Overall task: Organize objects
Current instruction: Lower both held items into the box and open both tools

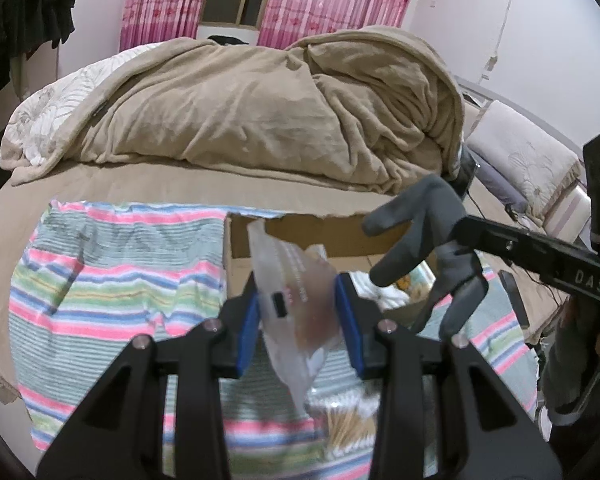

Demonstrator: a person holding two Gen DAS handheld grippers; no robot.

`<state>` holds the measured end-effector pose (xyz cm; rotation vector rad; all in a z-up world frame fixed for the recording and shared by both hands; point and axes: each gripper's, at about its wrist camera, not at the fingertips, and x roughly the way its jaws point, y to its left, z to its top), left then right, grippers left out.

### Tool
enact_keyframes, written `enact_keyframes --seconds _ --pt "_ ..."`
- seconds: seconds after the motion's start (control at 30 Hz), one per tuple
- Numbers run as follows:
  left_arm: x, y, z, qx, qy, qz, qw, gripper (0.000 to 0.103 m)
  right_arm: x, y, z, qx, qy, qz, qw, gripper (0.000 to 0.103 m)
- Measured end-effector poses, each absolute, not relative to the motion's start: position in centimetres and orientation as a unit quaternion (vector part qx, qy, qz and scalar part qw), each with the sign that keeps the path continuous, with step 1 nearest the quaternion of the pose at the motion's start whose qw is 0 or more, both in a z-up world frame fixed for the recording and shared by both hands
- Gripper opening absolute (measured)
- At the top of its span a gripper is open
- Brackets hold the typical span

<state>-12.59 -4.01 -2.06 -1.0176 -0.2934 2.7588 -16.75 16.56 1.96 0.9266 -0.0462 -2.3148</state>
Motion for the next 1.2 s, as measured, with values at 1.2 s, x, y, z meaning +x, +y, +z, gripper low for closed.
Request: enact_keyframes --seconds 1.2 --pt "-18.0 -6.6 -6.0 -0.376 -0.096 0.92 0.053 0.049 -23.9 8.2 -9.2 0.457 -0.005 -0.826 0.329 0.017"
